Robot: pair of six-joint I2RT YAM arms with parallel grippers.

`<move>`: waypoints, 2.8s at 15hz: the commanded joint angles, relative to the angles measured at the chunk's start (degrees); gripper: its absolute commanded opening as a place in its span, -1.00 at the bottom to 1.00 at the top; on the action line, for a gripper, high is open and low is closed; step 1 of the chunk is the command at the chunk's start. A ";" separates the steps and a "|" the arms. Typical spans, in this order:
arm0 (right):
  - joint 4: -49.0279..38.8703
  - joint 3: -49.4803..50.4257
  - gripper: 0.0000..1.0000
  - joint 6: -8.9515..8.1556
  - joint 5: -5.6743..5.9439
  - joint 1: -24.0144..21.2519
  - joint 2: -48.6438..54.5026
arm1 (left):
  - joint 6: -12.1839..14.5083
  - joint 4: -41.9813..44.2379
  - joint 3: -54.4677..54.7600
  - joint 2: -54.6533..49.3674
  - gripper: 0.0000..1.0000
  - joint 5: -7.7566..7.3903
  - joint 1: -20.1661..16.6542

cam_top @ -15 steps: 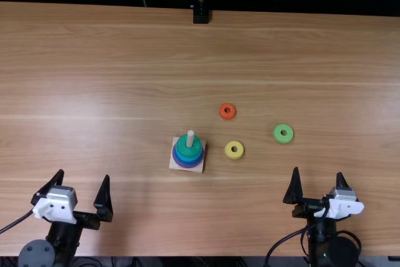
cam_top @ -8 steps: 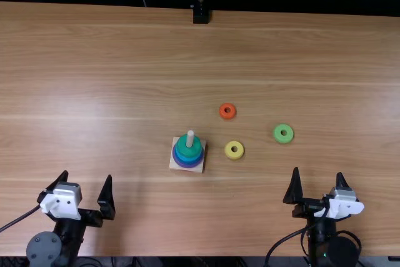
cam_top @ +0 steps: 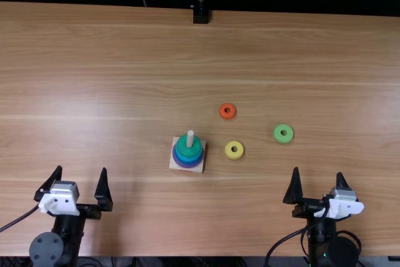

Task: Build the Hanoi tower: stack the rings onto the peg from bottom to top in this color order: purple, dark blue, light blue, dark green, light green, yellow, orange.

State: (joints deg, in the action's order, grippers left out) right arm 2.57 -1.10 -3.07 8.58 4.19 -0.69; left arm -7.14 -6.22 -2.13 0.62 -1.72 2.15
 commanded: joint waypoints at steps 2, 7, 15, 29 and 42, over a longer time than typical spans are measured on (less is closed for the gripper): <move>-0.19 0.31 1.00 -0.09 -0.04 -0.49 0.69 | 4.92 -0.22 2.13 -0.62 1.00 0.66 -0.40; -0.19 0.31 1.00 -0.09 -0.04 -0.49 0.69 | 5.13 -0.22 2.13 -0.62 1.00 0.66 -0.40; -0.19 0.22 1.00 -0.09 -0.04 -0.49 0.69 | 5.13 -0.22 2.13 -0.62 1.00 0.66 -0.40; -13.90 -10.23 1.00 1.49 -19.76 -0.76 0.69 | 5.13 -0.22 2.13 -0.62 1.00 0.66 -0.40; -11.05 -35.55 1.00 2.97 -15.43 -1.64 -37.37 | 5.13 -0.22 2.13 -0.62 1.00 0.66 -0.40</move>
State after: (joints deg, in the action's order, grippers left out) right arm -8.69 -34.94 -0.30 -7.64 3.20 -37.06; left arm -2.76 -6.11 -2.11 0.62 -1.52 2.15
